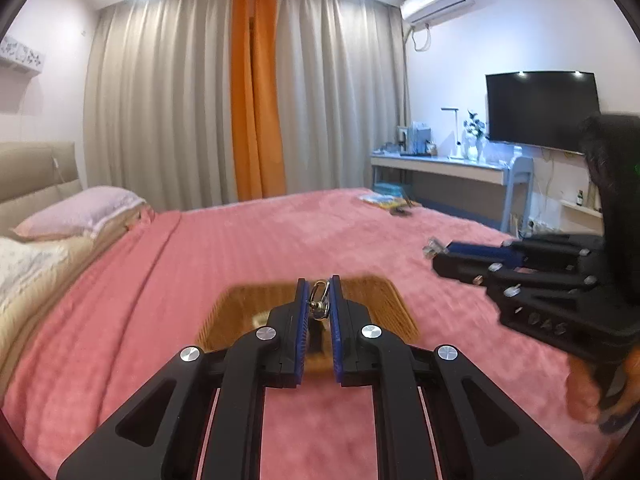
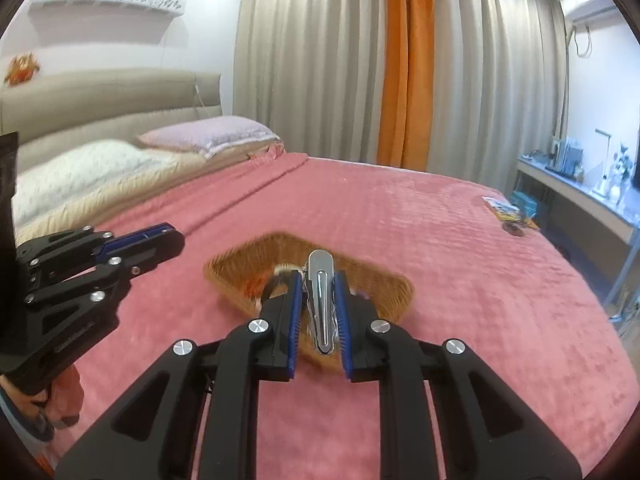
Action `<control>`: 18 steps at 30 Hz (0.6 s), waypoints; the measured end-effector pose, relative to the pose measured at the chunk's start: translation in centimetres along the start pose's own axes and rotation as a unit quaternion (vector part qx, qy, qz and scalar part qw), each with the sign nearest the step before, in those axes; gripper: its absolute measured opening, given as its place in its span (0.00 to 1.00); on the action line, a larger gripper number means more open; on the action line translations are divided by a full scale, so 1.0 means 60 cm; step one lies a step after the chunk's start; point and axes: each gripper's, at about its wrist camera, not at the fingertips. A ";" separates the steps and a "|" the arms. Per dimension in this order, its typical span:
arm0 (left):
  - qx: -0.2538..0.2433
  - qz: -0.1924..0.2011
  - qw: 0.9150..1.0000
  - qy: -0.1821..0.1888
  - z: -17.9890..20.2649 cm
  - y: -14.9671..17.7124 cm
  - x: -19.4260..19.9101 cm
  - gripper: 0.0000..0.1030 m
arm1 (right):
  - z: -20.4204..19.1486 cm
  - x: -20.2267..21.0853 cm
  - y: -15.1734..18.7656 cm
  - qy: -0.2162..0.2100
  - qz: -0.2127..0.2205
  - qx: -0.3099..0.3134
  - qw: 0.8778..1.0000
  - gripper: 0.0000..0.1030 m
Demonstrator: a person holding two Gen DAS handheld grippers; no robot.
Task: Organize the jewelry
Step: 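Carry the ring and hair clip into the basket and release both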
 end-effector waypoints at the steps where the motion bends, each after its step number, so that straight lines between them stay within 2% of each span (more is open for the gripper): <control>1: 0.003 0.002 1.000 -0.004 -0.010 -0.008 -0.019 0.08 | 0.003 -0.020 -0.009 0.001 0.000 -0.006 1.000 0.14; 4: 0.007 -0.001 1.000 -0.021 -0.028 -0.013 -0.075 0.08 | 0.016 -0.102 -0.023 0.025 -0.025 -0.027 0.999 0.14; 12: 0.044 -0.062 0.997 -0.025 -0.083 0.034 -0.233 0.08 | 0.063 -0.298 -0.004 0.012 -0.116 -0.099 0.988 0.14; 15: 0.079 -0.082 0.993 -0.006 -0.112 0.059 -0.267 0.08 | 0.077 -0.342 0.015 0.024 -0.147 -0.108 0.983 0.14; 18: 0.103 -0.106 0.989 0.012 -0.132 0.086 -0.292 0.08 | 0.087 -0.357 0.032 0.024 -0.160 -0.117 0.980 0.14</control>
Point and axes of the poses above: each gripper's, at about its wrist camera, not at the fingertips, and x roughly against the way its jaws point, z to its right, y to its underside, and after that the axes turned 6 degrees about -x, right-handed
